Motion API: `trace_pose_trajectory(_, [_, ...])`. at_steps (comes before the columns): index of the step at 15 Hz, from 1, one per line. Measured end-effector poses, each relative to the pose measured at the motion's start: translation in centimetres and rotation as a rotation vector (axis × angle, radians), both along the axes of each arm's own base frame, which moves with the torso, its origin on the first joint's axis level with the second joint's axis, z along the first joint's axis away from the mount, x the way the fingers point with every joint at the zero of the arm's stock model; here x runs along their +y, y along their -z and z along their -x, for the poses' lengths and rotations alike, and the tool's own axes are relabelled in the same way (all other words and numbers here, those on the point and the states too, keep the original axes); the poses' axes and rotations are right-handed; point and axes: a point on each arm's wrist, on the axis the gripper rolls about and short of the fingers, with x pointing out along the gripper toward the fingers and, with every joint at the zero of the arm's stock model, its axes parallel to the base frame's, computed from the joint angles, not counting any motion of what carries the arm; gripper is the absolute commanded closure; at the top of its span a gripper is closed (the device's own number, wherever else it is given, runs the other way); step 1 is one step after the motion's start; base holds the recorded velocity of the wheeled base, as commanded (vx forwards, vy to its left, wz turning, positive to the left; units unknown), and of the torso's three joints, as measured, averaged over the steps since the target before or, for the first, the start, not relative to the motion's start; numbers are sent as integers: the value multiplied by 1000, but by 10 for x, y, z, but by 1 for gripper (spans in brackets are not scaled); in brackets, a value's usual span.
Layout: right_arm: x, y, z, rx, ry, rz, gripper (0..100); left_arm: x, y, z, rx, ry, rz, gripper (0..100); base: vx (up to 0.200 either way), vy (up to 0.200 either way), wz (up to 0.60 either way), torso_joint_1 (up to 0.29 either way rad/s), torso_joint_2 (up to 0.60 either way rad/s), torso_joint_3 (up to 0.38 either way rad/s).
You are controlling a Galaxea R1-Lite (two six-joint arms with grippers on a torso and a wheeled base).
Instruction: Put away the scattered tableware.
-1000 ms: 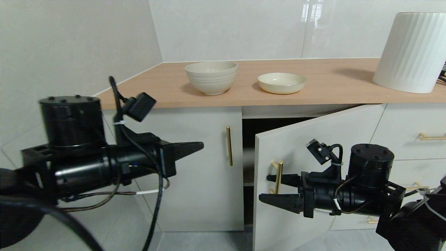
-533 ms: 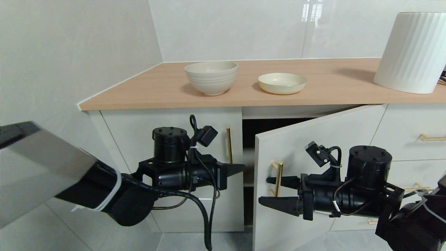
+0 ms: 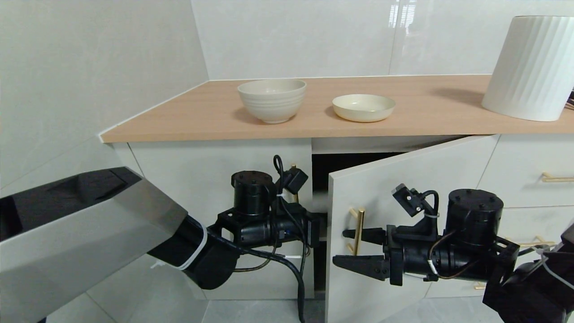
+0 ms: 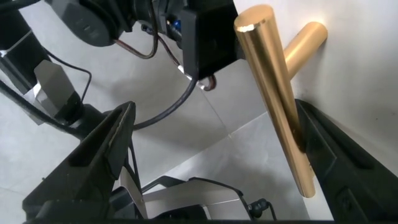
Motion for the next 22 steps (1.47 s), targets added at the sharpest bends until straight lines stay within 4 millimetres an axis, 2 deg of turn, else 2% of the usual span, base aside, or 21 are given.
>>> trace_pose_trajectory(4, [-7, -2, -5, -19, 34, -12, 0, -8, -3, 3, -13, 14, 6, 100, 0, 0, 0, 0, 0, 0])
trace_pose_trajectory(10, [-43, -16, -30, -106, 177, -58, 0, -9, -4, 3, -18, 6, 8, 100, 0, 0, 0, 0, 0, 0])
trace_pose_trajectory(12, [-52, -23, -32, -131, 206, -68, 0, -9, -3, 3, -16, 7, 7, 100, 0, 0, 0, 0, 0, 0])
trace_pose_trajectory(15, [-57, -29, -18, -155, 228, -63, 0, -11, -3, 4, -11, 28, 9, 100, 0, 0, 0, 0, 0, 0])
trace_pose_trajectory(18, [-69, -26, 25, -129, 236, -28, 0, -15, -5, 5, 4, 53, 24, 100, 0, 0, 0, 0, 0, 0])
trace_pose_trajectory(19, [-75, -25, 40, -137, 274, -2, 0, -13, -5, 2, 4, 39, 27, 100, 0, 0, 0, 0, 0, 0])
trace_pose_trajectory(21, [-83, -22, 55, -211, 456, 89, 0, -12, -4, 0, 4, 24, 26, 100, 0, 0, 0, 0, 0, 0])
trace_pose_trajectory(22, [-85, -22, 63, -226, 493, 113, 0, -14, -3, 1, 4, 29, 25, 100, 0, 0, 0, 0, 0, 0])
